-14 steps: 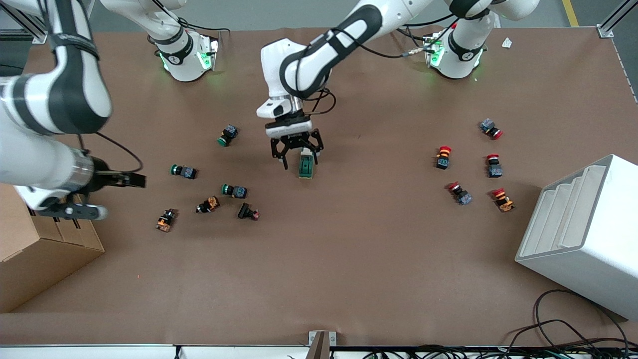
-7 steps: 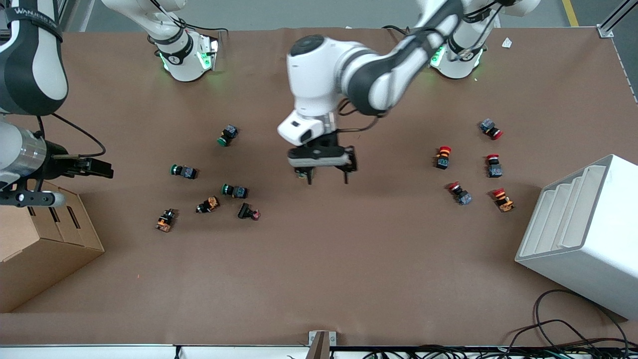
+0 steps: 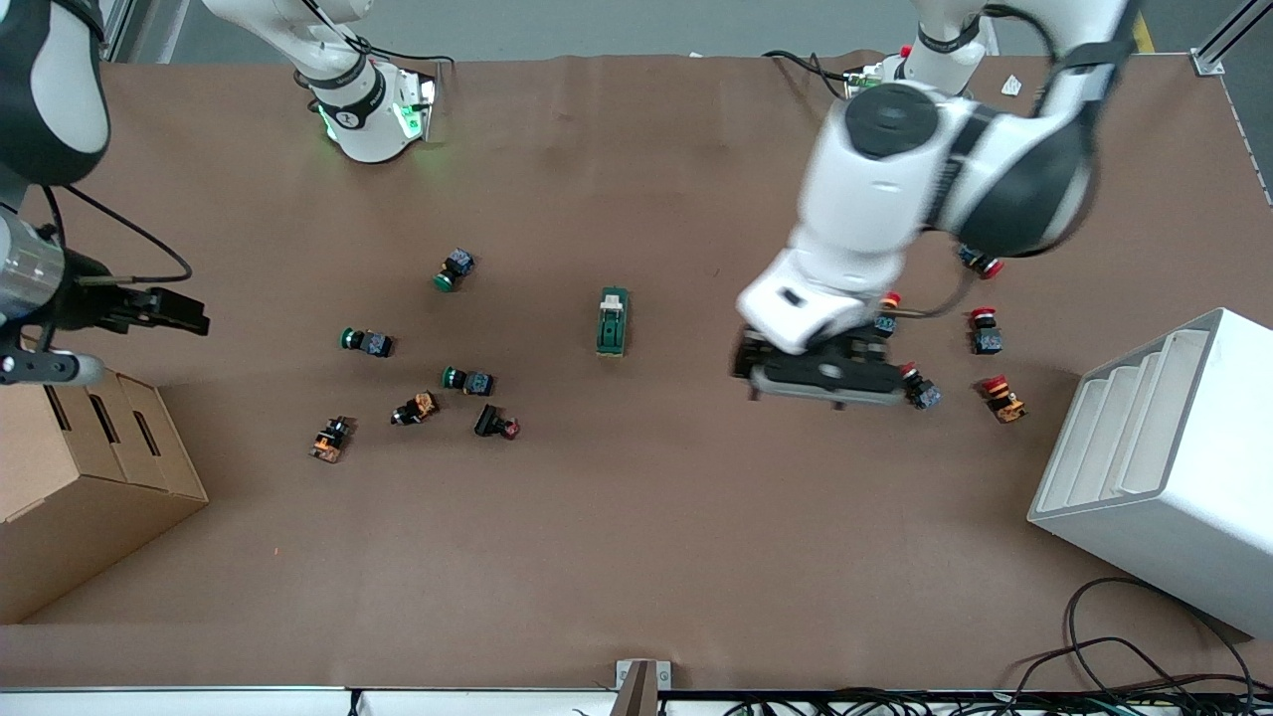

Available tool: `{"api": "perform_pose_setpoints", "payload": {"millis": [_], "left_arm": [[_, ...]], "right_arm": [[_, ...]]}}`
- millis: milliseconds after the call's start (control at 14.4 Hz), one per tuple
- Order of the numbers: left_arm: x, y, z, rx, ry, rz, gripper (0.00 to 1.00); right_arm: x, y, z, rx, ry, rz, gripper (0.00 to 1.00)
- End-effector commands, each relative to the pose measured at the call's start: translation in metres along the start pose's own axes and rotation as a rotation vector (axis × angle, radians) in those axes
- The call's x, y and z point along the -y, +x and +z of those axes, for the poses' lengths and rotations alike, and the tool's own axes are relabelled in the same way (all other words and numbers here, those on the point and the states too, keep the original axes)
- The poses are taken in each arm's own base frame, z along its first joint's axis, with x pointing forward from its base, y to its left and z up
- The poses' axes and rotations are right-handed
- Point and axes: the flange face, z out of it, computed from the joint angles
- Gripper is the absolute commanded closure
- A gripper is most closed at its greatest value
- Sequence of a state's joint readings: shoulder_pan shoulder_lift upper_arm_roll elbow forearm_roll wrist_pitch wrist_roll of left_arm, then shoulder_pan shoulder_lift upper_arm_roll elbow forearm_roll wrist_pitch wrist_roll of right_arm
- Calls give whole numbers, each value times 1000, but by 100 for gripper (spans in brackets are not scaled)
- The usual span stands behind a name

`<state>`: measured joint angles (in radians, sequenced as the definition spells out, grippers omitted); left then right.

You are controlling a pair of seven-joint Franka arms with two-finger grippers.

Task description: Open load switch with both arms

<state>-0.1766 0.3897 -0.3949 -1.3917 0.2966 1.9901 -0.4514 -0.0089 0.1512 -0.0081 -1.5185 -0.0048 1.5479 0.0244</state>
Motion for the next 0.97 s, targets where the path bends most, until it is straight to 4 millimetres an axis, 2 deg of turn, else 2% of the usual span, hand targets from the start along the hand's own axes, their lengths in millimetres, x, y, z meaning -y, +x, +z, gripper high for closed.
{"api": "perform_pose_setpoints", "payload": {"millis": [0,69,208,416,486,694,763,832,902], "left_arm": [[37,6,-19,22,-17,19,0],[51,9,-19,24,-25,-8,0],[95,17,-27,10,-9,-50,0],[142,21,-45,-13,15,-22,0],[152,18,-46,11,25,-18,0],[156,3,-82,47,40,-34,0],[164,-2,-89,72,22,-58,0],[184,-6,-100,85,-20,-111,0],[186,-14,-114,92,-41,-126,0]], "right_arm": [[-6,-25,-20,-15,-7,13,0],[-6,-28,-23,-18,-7,15,0],[-6,-34,-32,-28,-5,16,0],[-5,-38,-37,-20,9,15,0],[-5,-39,-38,-19,9,15,0],[-5,-40,-47,-25,10,15,0],[-5,-40,-55,-43,9,12,0],[-4,-40,-66,-63,3,4,0],[-6,-42,-69,-53,-3,6,0]]}}
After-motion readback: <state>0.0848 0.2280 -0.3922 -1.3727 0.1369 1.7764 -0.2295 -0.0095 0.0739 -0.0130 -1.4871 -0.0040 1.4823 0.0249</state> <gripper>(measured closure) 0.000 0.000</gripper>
